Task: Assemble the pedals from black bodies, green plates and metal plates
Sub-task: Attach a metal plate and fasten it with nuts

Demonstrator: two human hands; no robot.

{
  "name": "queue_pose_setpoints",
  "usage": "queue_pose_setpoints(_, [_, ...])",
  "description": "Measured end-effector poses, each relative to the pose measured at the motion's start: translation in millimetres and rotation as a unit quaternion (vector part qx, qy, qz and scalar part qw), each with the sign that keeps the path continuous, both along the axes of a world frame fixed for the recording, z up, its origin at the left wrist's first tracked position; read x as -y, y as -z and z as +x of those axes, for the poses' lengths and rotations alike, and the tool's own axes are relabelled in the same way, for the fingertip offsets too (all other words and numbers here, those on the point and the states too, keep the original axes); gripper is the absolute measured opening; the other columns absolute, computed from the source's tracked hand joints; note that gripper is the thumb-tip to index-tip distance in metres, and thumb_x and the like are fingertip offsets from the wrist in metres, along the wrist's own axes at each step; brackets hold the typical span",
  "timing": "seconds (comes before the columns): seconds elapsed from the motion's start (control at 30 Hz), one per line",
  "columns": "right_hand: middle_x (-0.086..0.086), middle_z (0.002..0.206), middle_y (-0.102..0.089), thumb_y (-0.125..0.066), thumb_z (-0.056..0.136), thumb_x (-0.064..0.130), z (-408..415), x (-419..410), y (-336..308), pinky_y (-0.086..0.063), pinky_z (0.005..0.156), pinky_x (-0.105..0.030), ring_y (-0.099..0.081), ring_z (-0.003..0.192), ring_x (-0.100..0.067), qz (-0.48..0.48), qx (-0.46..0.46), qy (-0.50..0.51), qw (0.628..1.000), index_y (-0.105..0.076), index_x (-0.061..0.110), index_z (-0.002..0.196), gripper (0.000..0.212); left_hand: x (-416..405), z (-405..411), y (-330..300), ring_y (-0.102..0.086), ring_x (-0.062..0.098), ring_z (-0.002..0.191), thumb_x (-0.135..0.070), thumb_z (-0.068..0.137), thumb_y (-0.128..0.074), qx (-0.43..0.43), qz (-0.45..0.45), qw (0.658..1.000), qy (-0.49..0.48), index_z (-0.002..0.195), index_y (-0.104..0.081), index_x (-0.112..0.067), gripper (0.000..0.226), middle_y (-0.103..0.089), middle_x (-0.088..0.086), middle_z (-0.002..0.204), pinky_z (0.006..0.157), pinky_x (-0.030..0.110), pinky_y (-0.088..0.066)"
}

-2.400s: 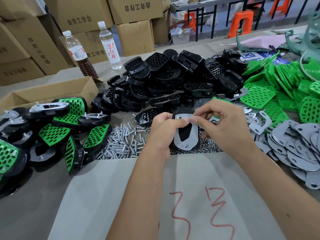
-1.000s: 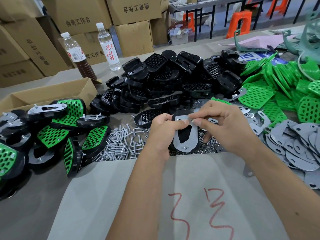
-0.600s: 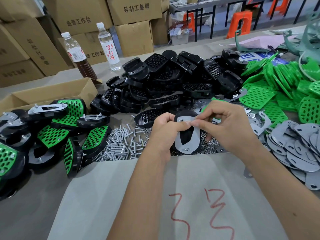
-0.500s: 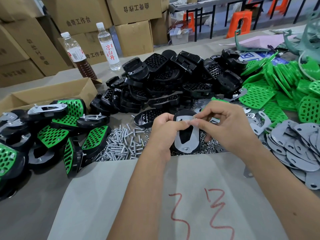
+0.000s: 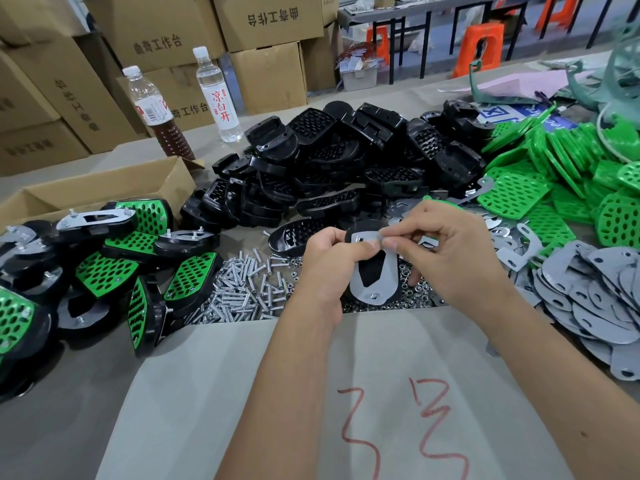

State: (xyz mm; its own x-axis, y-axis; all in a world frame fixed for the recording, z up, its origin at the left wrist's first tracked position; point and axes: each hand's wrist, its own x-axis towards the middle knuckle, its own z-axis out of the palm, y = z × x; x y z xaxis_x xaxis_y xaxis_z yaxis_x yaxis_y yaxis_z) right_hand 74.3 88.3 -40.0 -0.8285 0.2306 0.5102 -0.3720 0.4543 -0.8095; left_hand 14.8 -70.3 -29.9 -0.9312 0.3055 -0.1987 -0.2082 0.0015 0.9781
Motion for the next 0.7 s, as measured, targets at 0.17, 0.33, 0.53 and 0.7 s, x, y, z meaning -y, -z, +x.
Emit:
queue_pose_setpoints(0.17, [0.0, 0.08, -0.064, -0.088, 0.081, 0.011, -1.5, -4.4, -0.4, -0.053, 0.04, -0.032, -0.062, 0.053, -0.023, -0.027, 0.011, -0.011, 1.0, -0.08, 0.016, 0.079, 0.01, 0.6, 0.7, -1.3, -0.066, 0.02, 0.071, -0.008, 0.078, -0.08, -0.006, -0.007, 1.0, 0.014, 0.08, -0.057, -0.015, 0.025, -0.07, 0.004, 0.078, 0.066, 0.032, -0.051])
queue_pose_setpoints(0.33, [-0.001, 0.08, -0.066, -0.087, 0.082, 0.013, -1.5, -7.0, 0.8, -0.054, 0.042, -0.035, -0.063, 0.051, -0.027, -0.034, 0.019, -0.025, 0.999, -0.079, 0.02, 0.081, 0.011, 0.0, 0.5, -0.7, -0.067, 0.021, 0.071, -0.004, 0.085, -0.077, 0.0, -0.008, 1.0, 0.009, 0.082, -0.058, -0.014, 0.021, -0.071, 0.002, 0.074, 0.065, 0.031, -0.051])
queue_pose_setpoints(0.53, [0.001, 0.078, -0.063, -0.084, 0.086, 0.008, 1.8, -5.1, 2.9, -0.057, 0.041, -0.038, -0.063, 0.063, -0.021, -0.034, 0.019, -0.029, 0.999, -0.076, 0.017, 0.086, 0.012, -1.5, -1.0, 0.2, -0.07, 0.026, 0.075, -0.006, 0.086, -0.078, 0.012, 0.016, 1.0, -0.013, 0.09, -0.061, -0.01, 0.017, -0.074, 0.006, 0.079, 0.069, 0.037, -0.054])
queue_pose_setpoints(0.7, [0.005, 0.071, -0.062, -0.086, 0.086, 0.019, 3.6, -5.6, 1.0, -0.055, 0.044, -0.039, -0.06, 0.059, -0.018, 0.011, 0.005, 0.017, 1.0, -0.072, 0.017, 0.078, 0.016, -1.5, -1.6, 0.7, -0.07, 0.026, 0.076, -0.007, 0.085, -0.078, 0.018, 0.025, 0.999, -0.014, 0.092, -0.064, -0.008, 0.016, -0.075, 0.007, 0.081, 0.07, 0.037, -0.055])
